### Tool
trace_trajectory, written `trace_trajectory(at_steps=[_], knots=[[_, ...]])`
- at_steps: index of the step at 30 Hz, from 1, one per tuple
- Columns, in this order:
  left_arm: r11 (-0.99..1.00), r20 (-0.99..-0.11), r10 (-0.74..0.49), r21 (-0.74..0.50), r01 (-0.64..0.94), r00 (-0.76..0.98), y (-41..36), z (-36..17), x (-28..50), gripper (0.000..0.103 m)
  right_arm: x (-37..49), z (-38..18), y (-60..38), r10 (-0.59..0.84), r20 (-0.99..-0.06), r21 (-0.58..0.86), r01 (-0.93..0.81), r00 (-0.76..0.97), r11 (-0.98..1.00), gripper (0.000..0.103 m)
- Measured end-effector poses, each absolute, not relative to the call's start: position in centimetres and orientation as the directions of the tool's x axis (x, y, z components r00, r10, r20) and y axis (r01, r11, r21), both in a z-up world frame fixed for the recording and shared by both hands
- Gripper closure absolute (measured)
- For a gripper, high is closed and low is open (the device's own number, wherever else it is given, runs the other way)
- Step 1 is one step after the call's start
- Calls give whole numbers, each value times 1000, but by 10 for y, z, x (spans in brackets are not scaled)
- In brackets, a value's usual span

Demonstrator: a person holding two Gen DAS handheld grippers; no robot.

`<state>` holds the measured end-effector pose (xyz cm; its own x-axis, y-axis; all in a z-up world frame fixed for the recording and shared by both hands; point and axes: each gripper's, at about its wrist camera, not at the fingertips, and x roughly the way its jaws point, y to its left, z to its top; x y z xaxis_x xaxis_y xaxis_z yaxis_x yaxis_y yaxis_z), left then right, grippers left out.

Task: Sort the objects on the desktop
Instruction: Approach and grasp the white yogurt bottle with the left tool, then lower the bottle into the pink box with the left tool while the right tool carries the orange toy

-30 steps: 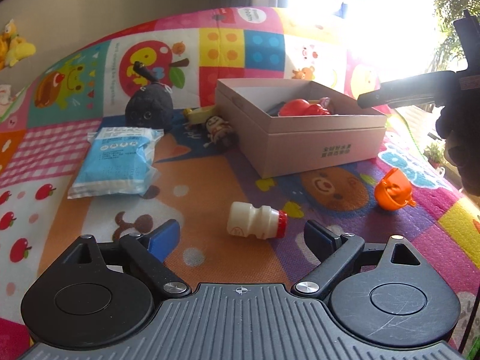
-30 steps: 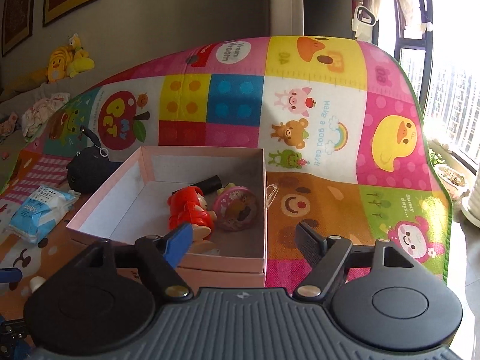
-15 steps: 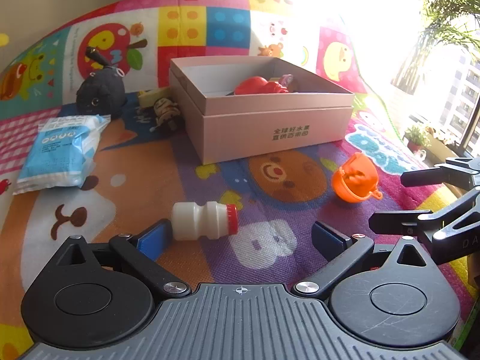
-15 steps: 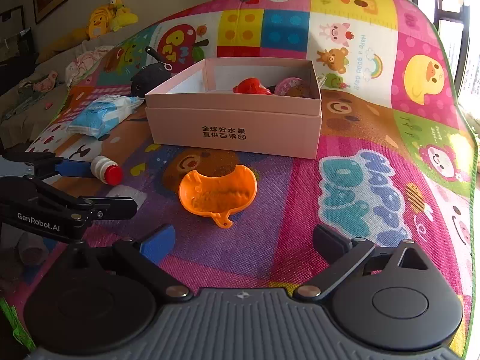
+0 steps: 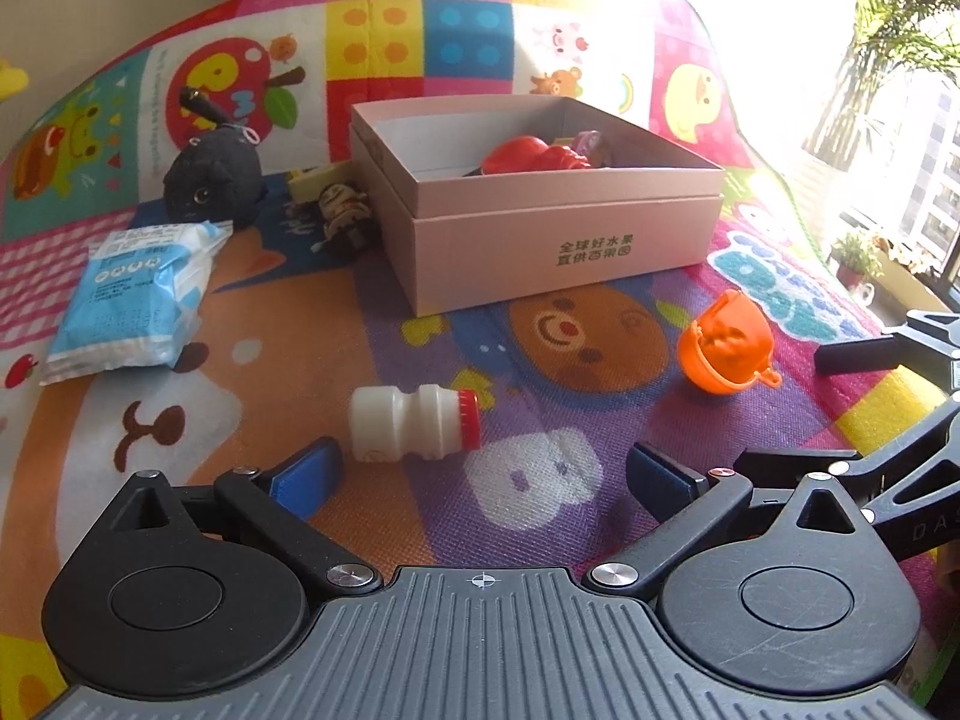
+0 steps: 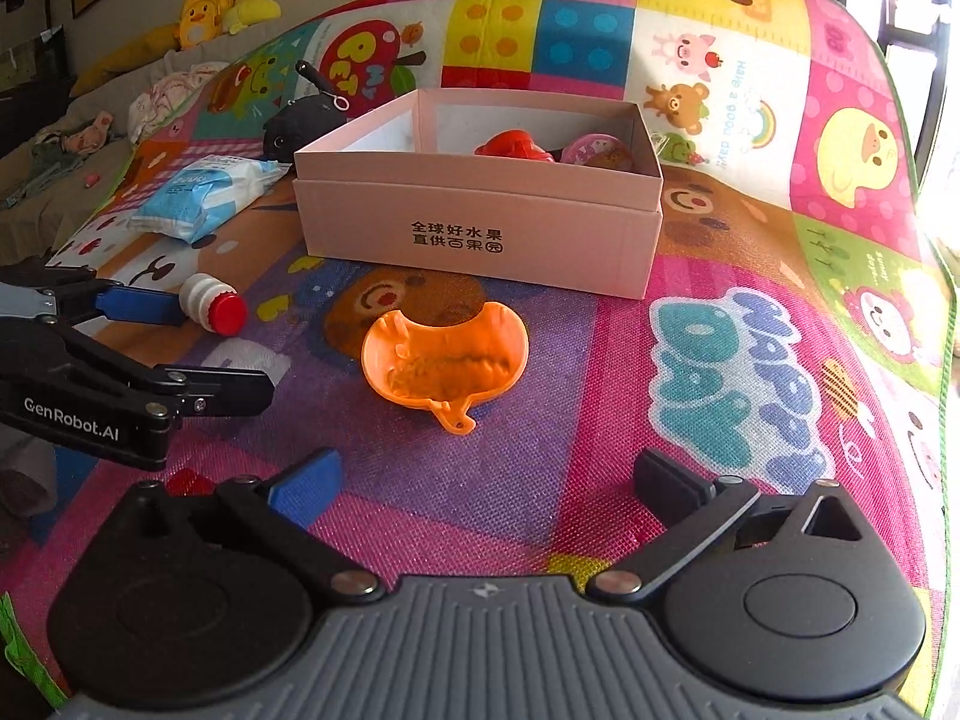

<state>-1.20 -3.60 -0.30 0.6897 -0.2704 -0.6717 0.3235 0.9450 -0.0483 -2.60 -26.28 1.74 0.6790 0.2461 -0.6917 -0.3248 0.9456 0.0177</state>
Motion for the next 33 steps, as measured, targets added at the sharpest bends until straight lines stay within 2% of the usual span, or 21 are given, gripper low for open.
trace_trajectory(at_steps=[2,4,7,19,28,30,33], knots=[[952,-660,-265,-61,301,703,-35,-2,-11,2,-26,17,-263,247,-692,18,-325,679,946,0],[959,-652,-237,-37,281,721,-36,-2,-11,17,-26,17,-263,247,-692,18,-325,679,946,0],[965,-644,-205,-7,263,737,-36,-1,-8,27,-26,17,-263,246,-693,18,-324,678,946,0],[968,-617,-217,-38,247,757,-29,1,-12,49,-20,21,-252,245,-669,-30,-355,701,934,2],[967,-617,-218,-34,252,756,-29,3,-15,55,-7,26,-241,247,-664,-66,-384,706,921,32],[967,-618,-215,-27,253,757,-30,4,-17,55,-5,28,-242,255,-672,-53,-389,695,920,48],[964,-615,-219,-14,267,758,-30,8,-23,55,-7,33,-246,257,-685,-43,-389,682,920,51]])
